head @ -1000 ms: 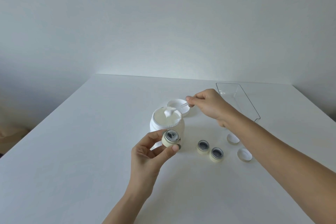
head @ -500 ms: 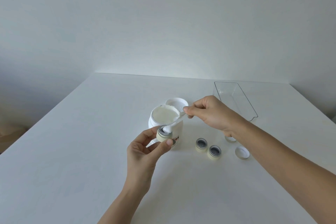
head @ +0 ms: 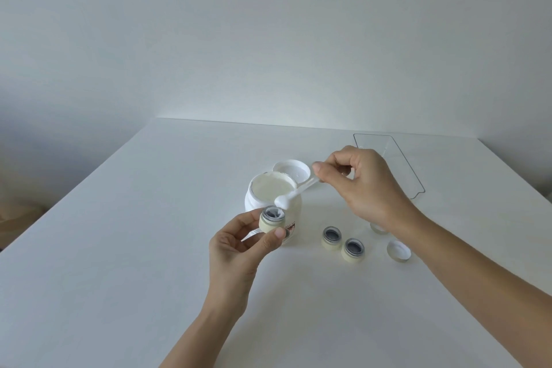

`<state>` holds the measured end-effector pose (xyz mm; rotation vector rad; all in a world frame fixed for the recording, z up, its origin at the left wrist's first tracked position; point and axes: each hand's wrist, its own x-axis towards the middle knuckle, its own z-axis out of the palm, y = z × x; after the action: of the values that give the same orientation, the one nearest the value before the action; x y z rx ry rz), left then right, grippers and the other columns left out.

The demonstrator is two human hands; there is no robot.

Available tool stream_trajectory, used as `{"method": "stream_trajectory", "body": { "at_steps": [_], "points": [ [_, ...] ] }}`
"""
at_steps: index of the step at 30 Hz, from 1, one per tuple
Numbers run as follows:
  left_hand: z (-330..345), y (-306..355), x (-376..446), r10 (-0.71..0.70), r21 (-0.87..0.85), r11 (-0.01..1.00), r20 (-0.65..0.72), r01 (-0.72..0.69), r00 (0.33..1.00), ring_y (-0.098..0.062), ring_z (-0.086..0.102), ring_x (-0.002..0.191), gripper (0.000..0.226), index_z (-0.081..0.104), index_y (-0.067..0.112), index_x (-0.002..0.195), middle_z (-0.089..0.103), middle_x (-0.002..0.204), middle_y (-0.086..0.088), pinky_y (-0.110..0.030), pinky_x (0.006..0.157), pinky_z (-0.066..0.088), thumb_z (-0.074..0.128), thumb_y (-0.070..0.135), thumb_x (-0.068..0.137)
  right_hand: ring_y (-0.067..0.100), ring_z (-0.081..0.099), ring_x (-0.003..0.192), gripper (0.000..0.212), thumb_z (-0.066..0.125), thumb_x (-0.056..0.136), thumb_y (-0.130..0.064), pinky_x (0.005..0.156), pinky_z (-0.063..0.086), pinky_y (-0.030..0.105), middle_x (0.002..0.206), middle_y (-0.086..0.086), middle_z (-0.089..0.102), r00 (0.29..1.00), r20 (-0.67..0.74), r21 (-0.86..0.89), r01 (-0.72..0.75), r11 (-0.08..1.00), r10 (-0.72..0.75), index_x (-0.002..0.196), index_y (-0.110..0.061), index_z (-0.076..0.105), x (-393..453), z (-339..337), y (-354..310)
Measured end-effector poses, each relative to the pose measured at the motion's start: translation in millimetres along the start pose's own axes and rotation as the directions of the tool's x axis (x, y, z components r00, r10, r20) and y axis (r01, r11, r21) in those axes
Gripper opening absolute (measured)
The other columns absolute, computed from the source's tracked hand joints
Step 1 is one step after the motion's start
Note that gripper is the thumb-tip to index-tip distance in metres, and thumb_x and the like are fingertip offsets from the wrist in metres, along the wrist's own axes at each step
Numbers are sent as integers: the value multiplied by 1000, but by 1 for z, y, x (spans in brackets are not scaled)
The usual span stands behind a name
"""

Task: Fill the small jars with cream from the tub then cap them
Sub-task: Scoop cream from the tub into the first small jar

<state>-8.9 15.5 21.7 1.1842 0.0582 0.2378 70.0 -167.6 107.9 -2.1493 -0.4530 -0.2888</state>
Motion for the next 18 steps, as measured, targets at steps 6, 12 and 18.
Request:
{"method": "stream_trajectory", "body": {
  "at_steps": [6,12,18],
  "points": [
    [-1,0,-1,0,-3,1000,6,0,1000,-24,74,78,37,76,13,91,79,88,-8,-23,71,56,87,25,57,9,44,72,24,65,88,-29,75,33,20,76,-5,48,844,-149,-250,472,846,-515,74,-10,70,-20,13,-4],
    [-2,0,0,-6,-24,1000,9,7,1000,-24,74,77,35,77,13,90,78,86,-8,-24,71,57,85,24,58,19,44,70,18,66,91,-21,73,31,31,83,-3,39,555,-62,-495,704,508,-830,78,-10,70,-34,11,10],
    [-1,0,-1,-4,-24,1000,14,5,1000,-20,73,73,35,77,13,89,78,84,-8,-24,71,57,85,23,57,20,46,67,11,66,91,-21,67,33,36,69,3,51,494,-85,-509,725,464,-865,85,-12,68,-41,3,16]
  ]
}}
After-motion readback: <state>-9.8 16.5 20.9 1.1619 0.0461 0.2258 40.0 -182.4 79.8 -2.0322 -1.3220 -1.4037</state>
